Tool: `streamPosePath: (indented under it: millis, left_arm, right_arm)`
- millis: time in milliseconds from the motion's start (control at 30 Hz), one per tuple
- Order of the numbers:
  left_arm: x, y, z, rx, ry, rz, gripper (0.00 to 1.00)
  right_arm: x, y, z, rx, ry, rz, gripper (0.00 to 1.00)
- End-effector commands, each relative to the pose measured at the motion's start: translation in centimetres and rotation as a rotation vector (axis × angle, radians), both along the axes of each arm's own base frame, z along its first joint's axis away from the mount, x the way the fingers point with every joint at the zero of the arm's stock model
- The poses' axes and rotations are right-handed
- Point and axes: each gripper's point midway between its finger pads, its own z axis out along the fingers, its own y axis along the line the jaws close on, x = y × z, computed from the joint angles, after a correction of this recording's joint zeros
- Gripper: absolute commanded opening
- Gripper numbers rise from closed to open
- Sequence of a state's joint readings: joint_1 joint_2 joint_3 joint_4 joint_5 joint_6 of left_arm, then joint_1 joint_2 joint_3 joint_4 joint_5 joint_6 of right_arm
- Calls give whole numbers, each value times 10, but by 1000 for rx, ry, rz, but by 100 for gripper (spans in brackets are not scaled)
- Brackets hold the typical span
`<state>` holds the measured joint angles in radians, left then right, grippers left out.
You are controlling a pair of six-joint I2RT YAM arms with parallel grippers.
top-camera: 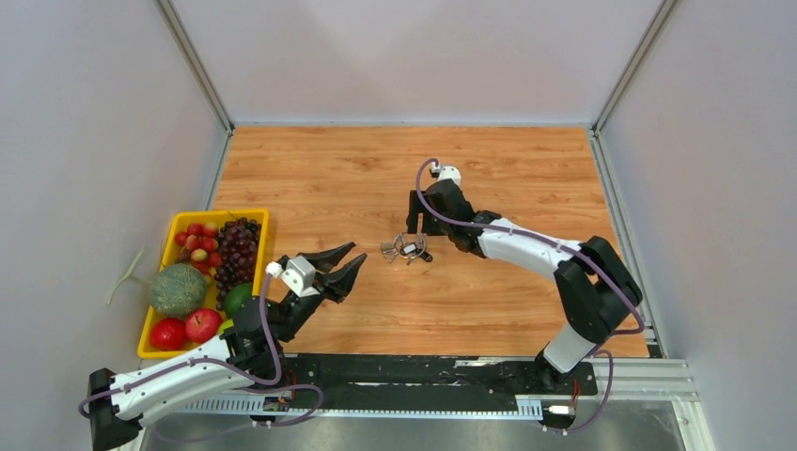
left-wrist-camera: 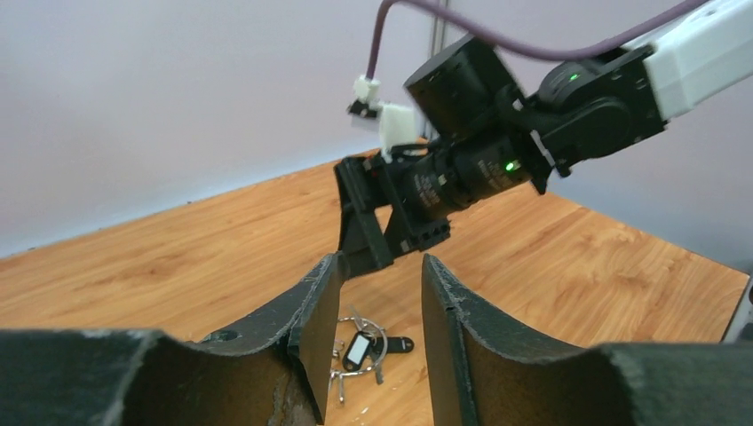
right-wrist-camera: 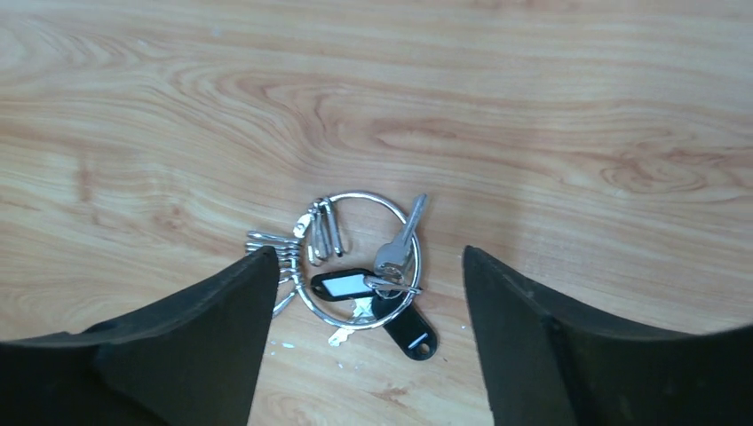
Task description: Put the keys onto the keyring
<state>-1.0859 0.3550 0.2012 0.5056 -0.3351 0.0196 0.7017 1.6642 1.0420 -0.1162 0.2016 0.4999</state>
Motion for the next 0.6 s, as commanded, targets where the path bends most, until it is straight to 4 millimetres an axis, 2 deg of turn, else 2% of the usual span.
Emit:
streamPosePath:
  millis: [0, 167, 233, 300, 333, 400, 467, 567]
  left_arm:
    - [2, 6, 20, -51, 1, 24, 49]
    - [3, 10, 20, -43, 3, 41, 59]
    - [4, 12, 20, -37, 6, 56, 62]
    - [5, 13, 20, -33, 5, 61, 72]
    - [6, 13, 19, -28, 4, 65, 84]
    - [8, 12, 17, -4, 4, 75, 95]
    - [11, 13, 15, 18, 10, 96, 99]
    - [15, 12, 16, 11, 33, 113, 100]
  right_arm:
    - [6, -7, 75, 73, -184, -6, 84]
    - [-9, -26, 104, 90, -256, -13, 99]
    - [-15, -31, 113, 106, -272, -19, 100]
    - [-21, -38, 122, 121, -293, -26, 100]
    - [-23, -42, 125, 125, -304, -38, 100]
    - [-28, -50, 132, 134, -324, -56, 100]
    - [-33, -53, 140, 147, -338, -46, 100]
    - [-39, -56, 147, 121, -346, -27, 100]
